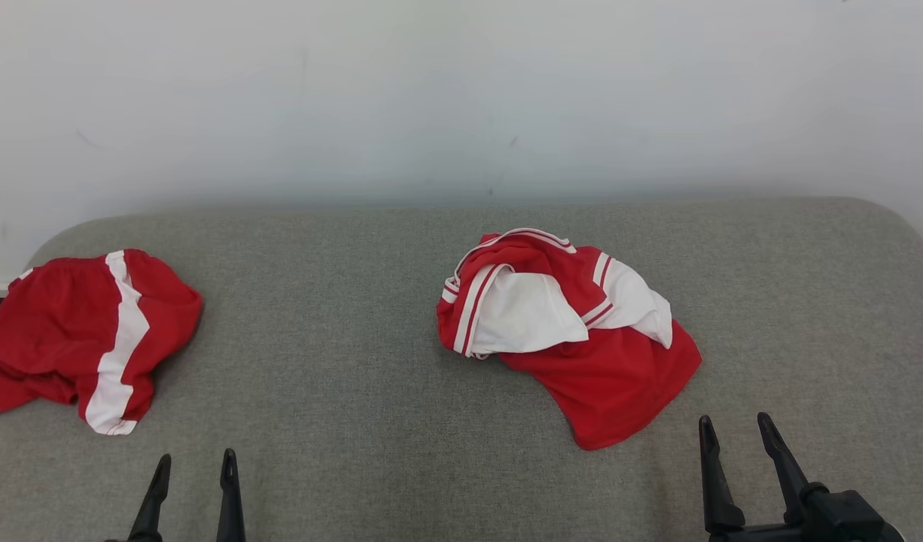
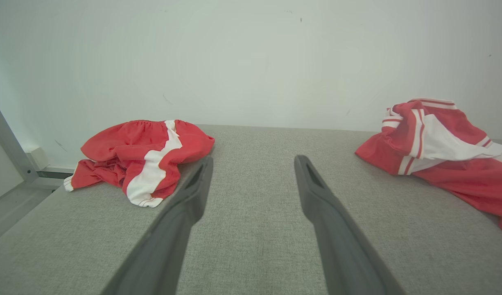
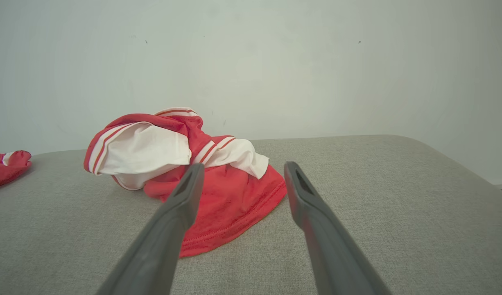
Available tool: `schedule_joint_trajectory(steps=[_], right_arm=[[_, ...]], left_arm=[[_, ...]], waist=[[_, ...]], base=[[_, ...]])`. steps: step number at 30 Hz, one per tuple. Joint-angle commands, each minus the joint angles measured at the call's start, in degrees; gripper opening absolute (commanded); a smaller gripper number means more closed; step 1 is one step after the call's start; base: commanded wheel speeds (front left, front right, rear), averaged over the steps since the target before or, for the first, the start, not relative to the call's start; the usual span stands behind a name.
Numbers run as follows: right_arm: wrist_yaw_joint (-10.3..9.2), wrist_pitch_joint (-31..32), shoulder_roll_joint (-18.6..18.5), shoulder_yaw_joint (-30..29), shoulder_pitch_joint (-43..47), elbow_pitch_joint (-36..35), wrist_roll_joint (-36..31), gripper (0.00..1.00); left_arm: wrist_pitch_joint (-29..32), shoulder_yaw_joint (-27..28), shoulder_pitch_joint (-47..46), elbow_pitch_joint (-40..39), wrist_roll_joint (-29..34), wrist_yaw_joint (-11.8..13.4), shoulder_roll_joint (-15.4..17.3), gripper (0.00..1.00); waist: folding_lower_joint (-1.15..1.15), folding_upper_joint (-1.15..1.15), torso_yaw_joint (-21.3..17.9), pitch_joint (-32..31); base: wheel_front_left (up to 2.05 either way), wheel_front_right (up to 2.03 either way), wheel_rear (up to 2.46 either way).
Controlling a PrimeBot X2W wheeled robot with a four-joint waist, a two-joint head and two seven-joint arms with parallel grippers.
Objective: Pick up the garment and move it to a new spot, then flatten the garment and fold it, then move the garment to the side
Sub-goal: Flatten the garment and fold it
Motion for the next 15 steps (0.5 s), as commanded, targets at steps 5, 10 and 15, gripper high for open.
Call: schedule_joint_trajectory(steps=[5,10,15], right_arm=[[-0.12,-0.03,0.15,0.12,0.57,-0.06,0.33,1.00],[-0.12,-0.03,0.15,0.20,0.53,0.01,0.34,1.00],[-0.12,-0.03,0.15,0.32,0.38,0.07,0.24,1.00]], left_arm=[[-0.20,0.33,0.63,0.13,0.86,-0.29,-0.32,1.00],[-0.20,0.52,0.58,0.16,0.96,-0.39,-0.52,1.00],[-0.20,0.64,0.04,0.37,1.07,-0.55,-0.65,1.00]], waist=[[0.00,0.00,-0.01,-0.09],[0.00,0.00,-0.08,-0.10],[0.00,0.00,-0.31,-0.04]], base=[[0.00,0.00,0.00],[0.00,0.00,0.00],[0.00,0.00,0.00]])
